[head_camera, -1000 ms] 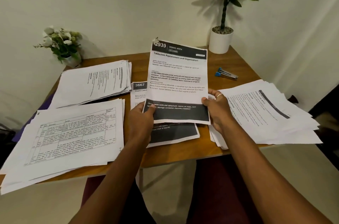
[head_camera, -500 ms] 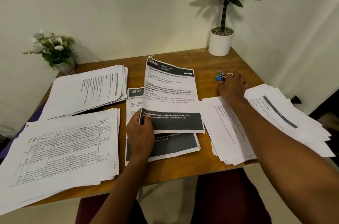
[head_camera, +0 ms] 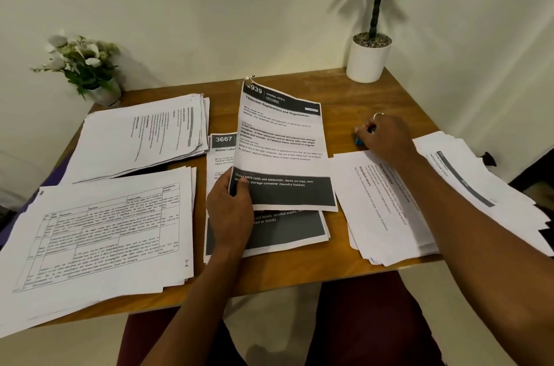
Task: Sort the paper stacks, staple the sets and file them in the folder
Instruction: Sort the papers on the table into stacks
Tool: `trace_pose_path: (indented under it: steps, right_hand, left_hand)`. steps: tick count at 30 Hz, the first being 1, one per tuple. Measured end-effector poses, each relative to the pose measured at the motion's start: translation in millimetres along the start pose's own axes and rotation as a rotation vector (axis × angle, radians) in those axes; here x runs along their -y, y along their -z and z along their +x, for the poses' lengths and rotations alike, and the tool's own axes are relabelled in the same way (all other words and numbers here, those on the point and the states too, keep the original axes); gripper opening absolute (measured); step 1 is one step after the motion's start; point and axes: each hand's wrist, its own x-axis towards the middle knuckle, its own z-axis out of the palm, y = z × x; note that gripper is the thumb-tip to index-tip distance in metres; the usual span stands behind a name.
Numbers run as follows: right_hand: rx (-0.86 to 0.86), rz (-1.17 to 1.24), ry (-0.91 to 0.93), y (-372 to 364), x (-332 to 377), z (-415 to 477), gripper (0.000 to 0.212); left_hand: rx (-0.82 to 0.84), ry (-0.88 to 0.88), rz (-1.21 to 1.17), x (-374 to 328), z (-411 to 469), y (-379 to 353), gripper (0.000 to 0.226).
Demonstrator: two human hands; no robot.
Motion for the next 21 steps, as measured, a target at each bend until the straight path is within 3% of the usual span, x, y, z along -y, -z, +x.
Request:
trace_pose_path:
  steps: [4,8,11,15,18,21]
  right_hand:
    - [-0.045,0.024,0.055,6,5,-10,0.021]
    - [-0.065,0.430,-0.012,10,41,-37,0.032]
    - [0.182,0.742,-0.192,5,70,-53,0.049]
    - [0.497,1.125,-0.345,-4,83,-60,0.032]
    - [0.449,1.133,-0.396,-10,82,-57,0.030]
    - [0.244,1.124,-0.541,-10,73,-49,0.023]
  left_hand:
    - [0.011,-0.002,-0.032,-1,-1,1,0.033]
    - [-0.017,0.011,-0.073,-3,-1,3,0.032]
    - [0.007,0.039,-0.138,0,-1,6,0.027]
    - [0.046,0.081,-0.208,2,-2,12,0.027]
    - [0.041,0.087,-0.273,-3,-5,13,0.020]
    - [0.055,0.099,-0.337,-10,-5,9,0.025]
